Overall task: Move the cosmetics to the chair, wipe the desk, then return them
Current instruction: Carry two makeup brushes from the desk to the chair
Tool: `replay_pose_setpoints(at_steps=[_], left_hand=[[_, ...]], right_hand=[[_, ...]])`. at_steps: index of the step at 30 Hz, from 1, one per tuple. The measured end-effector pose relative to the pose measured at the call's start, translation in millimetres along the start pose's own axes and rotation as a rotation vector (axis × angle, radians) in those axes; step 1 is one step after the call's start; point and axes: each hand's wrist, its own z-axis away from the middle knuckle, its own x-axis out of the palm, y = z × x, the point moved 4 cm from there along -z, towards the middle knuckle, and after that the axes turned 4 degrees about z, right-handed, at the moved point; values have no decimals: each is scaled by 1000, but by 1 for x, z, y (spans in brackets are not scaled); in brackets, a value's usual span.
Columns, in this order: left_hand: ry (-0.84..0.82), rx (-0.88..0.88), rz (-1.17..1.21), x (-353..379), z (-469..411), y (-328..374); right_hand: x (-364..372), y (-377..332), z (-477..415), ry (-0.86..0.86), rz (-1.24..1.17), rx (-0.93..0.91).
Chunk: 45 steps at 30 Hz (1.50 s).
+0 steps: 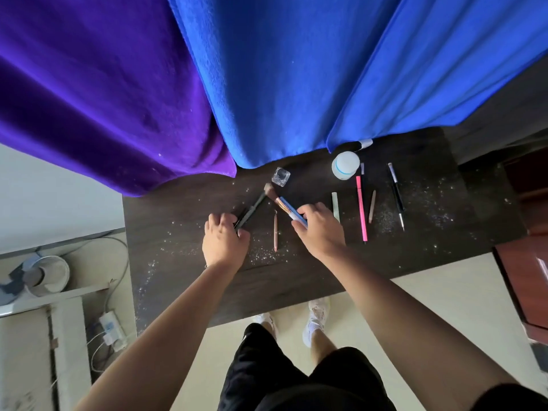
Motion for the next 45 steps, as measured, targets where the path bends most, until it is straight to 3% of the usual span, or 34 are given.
replay_pose_setpoints(at_steps=[8,15,21,28,31,36,45], left_hand=[[1,-16,85,-10,-4,1],[86,-62,216,-26,18,3],[142,-5,454,-59,42,46],[106,251,637,-90,56,132],[-8,385,686,-78,65,174],[-349,554,755,-26,118,240],[-844,842,699,70,336,326]], right_hand=[[-5,18,-7,-128,-143,126],[-12,20,-5,-112,-147,61],[-68,29,13,56,-458,69],[-153,52,61,333,-734,91],[-171,76,107,459,-801,181],[-176,131,217,709,-940,472],[-162,227,470,1192,-961,893]])
